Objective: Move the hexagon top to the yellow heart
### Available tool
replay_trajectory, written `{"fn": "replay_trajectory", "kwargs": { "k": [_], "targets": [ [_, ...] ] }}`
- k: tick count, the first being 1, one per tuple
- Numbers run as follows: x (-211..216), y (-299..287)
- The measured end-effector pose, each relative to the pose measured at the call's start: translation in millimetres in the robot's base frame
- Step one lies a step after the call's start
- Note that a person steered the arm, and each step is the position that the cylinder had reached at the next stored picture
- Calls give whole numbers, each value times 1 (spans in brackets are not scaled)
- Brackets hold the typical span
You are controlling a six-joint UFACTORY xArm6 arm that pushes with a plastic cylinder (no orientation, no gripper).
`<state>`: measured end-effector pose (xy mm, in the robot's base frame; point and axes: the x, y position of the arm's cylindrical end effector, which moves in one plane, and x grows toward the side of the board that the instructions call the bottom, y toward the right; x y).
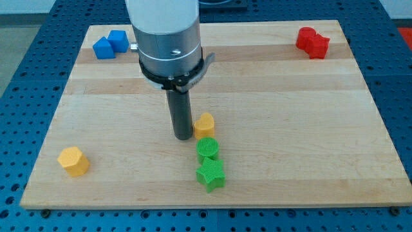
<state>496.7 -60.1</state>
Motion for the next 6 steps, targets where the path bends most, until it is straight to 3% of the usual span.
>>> {"fn": "replay_trajectory", "kwargs": {
  "k": [1, 2, 4, 6],
  "targets": [
    [-29, -11],
    [-33, -20],
    [60, -103],
    [121, -145]
  ]
}}
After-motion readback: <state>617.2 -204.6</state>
